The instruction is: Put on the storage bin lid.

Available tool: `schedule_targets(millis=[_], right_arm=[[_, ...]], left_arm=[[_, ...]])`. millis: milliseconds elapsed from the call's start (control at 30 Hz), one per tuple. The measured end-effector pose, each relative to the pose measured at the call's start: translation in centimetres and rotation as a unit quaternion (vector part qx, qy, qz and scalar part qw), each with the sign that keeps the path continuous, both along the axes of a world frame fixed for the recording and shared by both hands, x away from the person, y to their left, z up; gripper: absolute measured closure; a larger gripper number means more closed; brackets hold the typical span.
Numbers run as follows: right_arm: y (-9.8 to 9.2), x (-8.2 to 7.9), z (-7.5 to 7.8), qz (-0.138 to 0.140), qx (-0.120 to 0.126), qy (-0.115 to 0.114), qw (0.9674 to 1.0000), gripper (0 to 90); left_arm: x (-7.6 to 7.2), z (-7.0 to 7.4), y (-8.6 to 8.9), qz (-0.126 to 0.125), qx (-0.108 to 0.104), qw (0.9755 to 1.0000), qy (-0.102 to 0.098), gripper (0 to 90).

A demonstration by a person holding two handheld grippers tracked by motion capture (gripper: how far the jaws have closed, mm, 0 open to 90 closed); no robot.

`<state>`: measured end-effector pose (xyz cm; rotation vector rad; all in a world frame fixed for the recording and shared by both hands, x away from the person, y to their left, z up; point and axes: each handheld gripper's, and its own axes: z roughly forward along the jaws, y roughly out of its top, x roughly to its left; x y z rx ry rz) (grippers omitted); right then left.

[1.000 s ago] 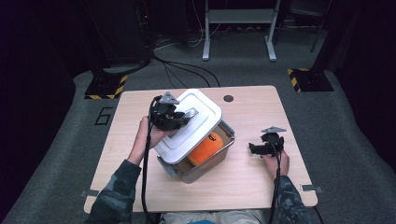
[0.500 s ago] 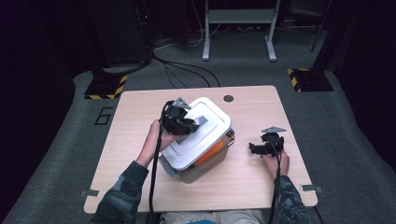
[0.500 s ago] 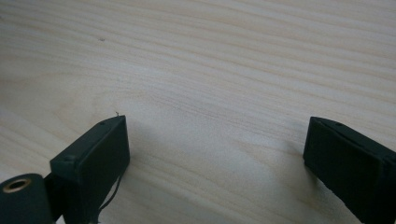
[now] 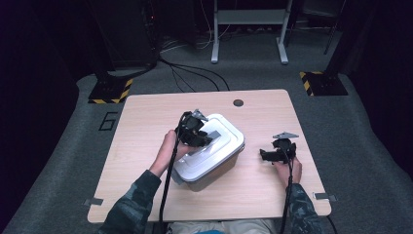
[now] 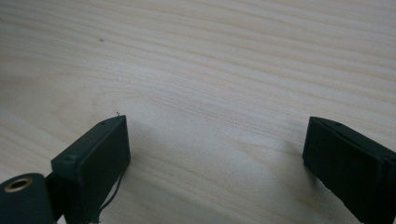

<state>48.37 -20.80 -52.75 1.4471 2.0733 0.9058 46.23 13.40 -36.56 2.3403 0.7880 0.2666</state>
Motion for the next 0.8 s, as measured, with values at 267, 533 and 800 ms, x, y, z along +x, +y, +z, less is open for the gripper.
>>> schedule_targets(millis=[267, 533, 800], right_arm=[[0.0, 0.0, 0.0, 0.000, 0.000, 0.000, 1.0000, 6.8], [0.0, 0.0, 0.0, 0.000, 0.000, 0.000, 1.0000, 6.8], [0.0, 0.0, 0.0, -0.001, 0.000, 0.000, 1.0000, 6.8]], left_arm=[[-0.1, -0.4, -0.3, -0.001, 0.000, 1.0000, 0.003, 66.3], [-0.4, -0.9, -0.6, -0.008, 0.004, 1.0000, 0.002, 66.2], [-0.7, -1.2, -0.6, -0.006, 0.004, 1.0000, -0.006, 65.6]])
